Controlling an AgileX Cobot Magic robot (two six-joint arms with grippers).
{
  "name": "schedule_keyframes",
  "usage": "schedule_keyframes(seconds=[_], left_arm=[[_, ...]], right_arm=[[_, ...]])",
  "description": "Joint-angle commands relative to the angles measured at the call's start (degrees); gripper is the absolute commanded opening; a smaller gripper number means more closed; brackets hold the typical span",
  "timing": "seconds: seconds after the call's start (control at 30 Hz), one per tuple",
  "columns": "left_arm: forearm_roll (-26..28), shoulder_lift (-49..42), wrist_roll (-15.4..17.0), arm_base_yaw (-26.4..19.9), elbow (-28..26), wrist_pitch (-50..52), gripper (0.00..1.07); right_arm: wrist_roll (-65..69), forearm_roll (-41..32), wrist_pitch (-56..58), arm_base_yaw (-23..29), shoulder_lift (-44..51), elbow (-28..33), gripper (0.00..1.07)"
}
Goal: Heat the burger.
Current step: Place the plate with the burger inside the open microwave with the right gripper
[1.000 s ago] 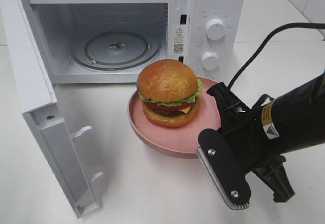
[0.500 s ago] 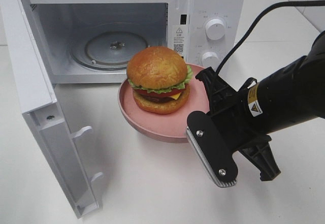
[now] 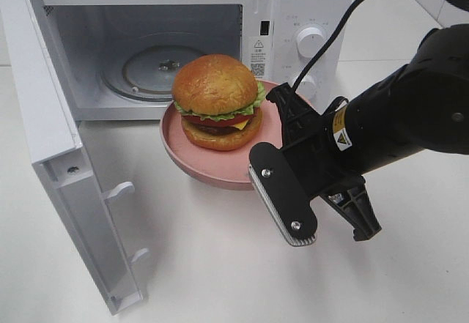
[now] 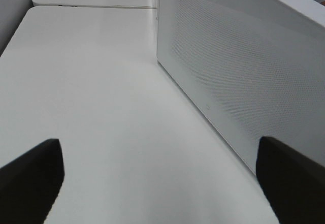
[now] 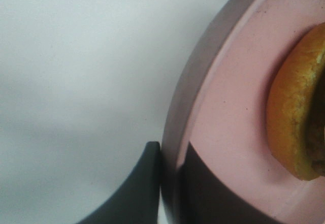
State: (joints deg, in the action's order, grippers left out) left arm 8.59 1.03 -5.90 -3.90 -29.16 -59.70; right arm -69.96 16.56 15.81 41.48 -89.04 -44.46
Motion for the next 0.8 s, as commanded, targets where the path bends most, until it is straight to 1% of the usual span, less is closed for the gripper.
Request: schedule_keyframes(seconds=[0.03, 0.23, 0.3, 0.5, 0.8], left_arm=[[0.06, 0.06, 0.0, -0.06, 0.29, 0.17, 0.98], [0.06, 0.06, 0.0, -0.06, 0.29, 0.17, 0.98], [0.06, 0.06, 0.0, -0.06, 0.29, 0.17, 0.98], [0.06, 0.06, 0.0, -0.06, 0.29, 0.17, 0.98], [0.06, 0.06, 0.0, -0.06, 0.29, 0.17, 0.98]], right_arm=[[2.46, 2.64, -3.72, -0.11, -0.57, -2.06, 0.0], [4.24, 4.41, -4.18, -0.11, -1.2, -3.21, 0.0], [4.41, 4.41, -4.53, 1.43, -1.32, -3.55, 0.0], [4.58, 4.35, -6.07, 3.15, -2.01, -3.95, 0.0], [6.65, 4.18, -5.27, 3.27, -5.84, -8.19, 0.0]])
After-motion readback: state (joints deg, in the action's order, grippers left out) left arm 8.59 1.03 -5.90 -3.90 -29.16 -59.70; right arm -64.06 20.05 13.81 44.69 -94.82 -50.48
